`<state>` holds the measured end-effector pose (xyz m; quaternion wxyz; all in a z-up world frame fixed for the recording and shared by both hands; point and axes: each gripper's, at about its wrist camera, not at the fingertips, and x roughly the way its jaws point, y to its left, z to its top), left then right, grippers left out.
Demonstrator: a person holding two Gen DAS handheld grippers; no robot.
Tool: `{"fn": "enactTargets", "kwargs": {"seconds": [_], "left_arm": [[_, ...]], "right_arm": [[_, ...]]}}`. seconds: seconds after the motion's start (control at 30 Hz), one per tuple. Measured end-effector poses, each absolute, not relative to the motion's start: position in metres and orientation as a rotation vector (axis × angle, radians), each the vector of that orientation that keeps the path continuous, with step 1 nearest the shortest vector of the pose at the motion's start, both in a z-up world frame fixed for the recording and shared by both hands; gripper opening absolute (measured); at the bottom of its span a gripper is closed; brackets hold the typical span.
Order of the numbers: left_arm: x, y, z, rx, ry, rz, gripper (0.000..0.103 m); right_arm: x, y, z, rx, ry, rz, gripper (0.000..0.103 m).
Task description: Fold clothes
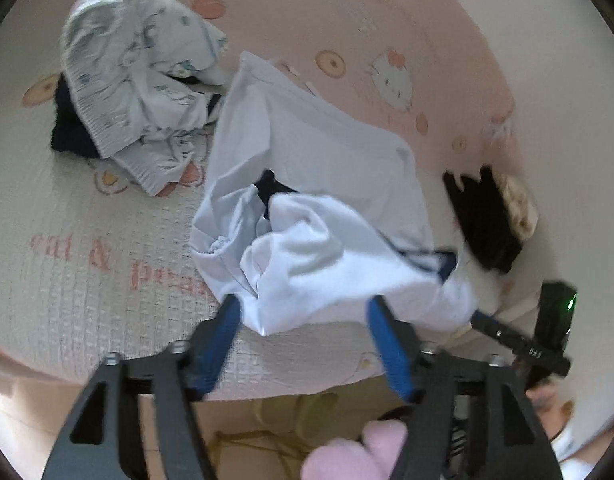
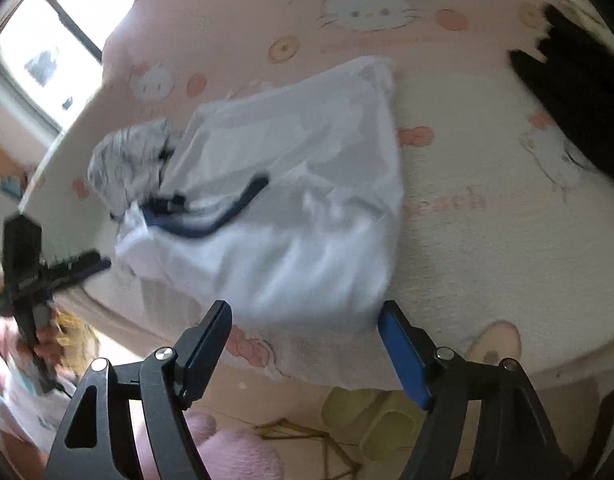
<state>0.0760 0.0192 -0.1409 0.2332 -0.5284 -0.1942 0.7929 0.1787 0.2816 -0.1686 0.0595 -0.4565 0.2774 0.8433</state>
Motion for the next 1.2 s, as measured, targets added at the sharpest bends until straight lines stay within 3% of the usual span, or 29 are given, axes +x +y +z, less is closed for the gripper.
{"fn": "enactTargets", "kwargs": {"seconds": [0.13,0.43,0.5,0.57,0.6,0.63,0.67,0.7,0.77,1.1,1.2], "left_arm": [[0.067,0.02,-0.145,-1.457,-0.523,2.192,0.074],[0.056,0.05,-0.173,-1.533,-0.508,2.148,0.072],[0.058,0.059,-0.174,-1.533,-0.443,2.173,0.048],[0.06,0.066,-0.174,-1.56,-0.359,2.217,0.034],[0.061,0.066,-0.174,-1.578,-0.341,2.232,0.026],[0.062,0.066,-0.173,-1.594,-0.333,2.242,0.024],[0.063,0.065,-0.172,-1.61,-0.324,2.252,0.021],[0.064,0.064,-0.172,-1.627,-0.316,2.262,0.02],[0.066,0.063,-0.17,-1.659,-0.299,2.281,0.019],[0.081,0.069,-0.181,-1.698,-0.118,2.282,0.021],[0.085,0.076,-0.173,-1.611,-0.021,2.303,0.022]], "right_arm": [[0.192,0.303,-0.166,-1.243,1.022,2.524,0.081],[0.16,0.285,-0.193,-1.444,0.752,2.512,0.082],[0.156,0.284,-0.197,-1.441,0.741,2.515,0.082],[0.152,0.286,-0.203,-1.448,0.772,2.486,0.081],[0.151,0.287,-0.205,-1.455,0.791,2.468,0.076],[0.15,0.285,-0.205,-1.465,0.78,2.463,0.067],[0.147,0.281,-0.203,-1.476,0.741,2.471,0.038],[0.145,0.277,-0.2,-1.488,0.677,2.473,0.024],[0.142,0.267,-0.195,-1.51,0.519,2.458,0.024],[0.131,0.254,-0.213,-1.609,0.397,2.343,0.026],[0.132,0.251,-0.21,-1.594,0.317,2.389,0.031]]}}
